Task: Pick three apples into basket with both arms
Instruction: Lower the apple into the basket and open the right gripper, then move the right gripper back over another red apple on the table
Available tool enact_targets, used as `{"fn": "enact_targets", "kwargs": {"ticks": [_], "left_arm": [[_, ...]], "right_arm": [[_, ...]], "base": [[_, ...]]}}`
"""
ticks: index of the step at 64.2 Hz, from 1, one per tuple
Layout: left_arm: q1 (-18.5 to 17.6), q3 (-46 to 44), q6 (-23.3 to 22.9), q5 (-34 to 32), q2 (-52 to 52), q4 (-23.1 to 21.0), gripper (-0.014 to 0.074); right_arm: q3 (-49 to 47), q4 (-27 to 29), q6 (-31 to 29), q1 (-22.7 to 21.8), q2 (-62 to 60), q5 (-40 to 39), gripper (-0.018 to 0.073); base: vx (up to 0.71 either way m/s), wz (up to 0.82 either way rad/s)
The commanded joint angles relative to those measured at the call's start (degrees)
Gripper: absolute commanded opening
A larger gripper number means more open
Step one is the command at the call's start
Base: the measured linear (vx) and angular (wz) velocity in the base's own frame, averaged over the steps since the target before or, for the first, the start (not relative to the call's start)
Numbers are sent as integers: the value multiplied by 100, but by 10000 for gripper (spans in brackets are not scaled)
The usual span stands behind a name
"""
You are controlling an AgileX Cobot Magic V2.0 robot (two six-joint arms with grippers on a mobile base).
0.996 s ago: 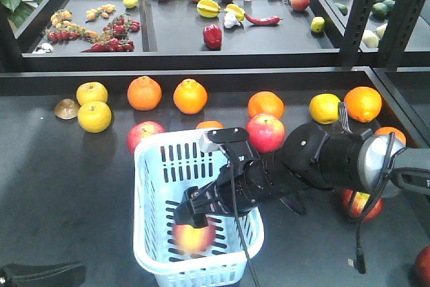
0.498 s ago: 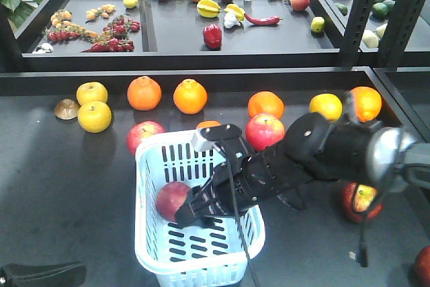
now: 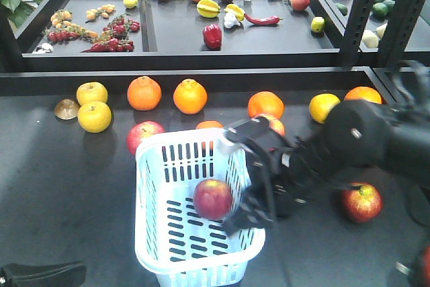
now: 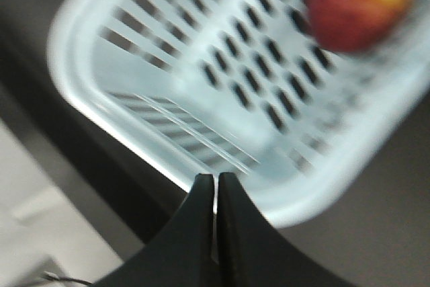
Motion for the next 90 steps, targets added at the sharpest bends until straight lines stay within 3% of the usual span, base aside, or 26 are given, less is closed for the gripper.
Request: {"fn": "enact_targets", "kwargs": {"ticks": [1,9,17,25,33,40,46,58,72,90], "left_arm": [[-18,-139,-32,-114,22,-266,-6],[-18,-139,-32,-114,22,-266,-6],[-18,-139,-32,-114,22,-266,-6],[-18,-139,-32,-120,22,-266,-6],[-18,-139,-32,-120,22,-266,-6],[-18,-139,-32,-120,22,-266,-6],[-18,-139,-32,-120,22,-266,-6],[-18,-139,-32,-126,22,-266,-6],[-18,-139,-26,-156,22,-266,-6],[-18,-139,-26,-224,22,-266,-6]], "right_arm": [[17,-1408,1177,-161,-475,-90,-5],[101,-2710,2273,-614,-685,-168,-5],[101,-3224,2745,-1375,-712,-448,-2],[101,-2984,2451,-2206,-600,-774,19],[-38,-2191,1792,-2995,-324,-854,104],[-344,-1340,1020,-3549,184,-652,255],[-813,-1007,765,-3845,707,-278,424],[-1949,-1069,992,-3966,1620,436,727],[-2798,-1029,891,-3940,2285,729,711],[-2928,-1081,879,-3940,2875,800,689]], "base": [[0,0],[0,0],[0,0],[0,0],[0,0],[0,0],[0,0],[0,0],[0,0],[0,0]]}}
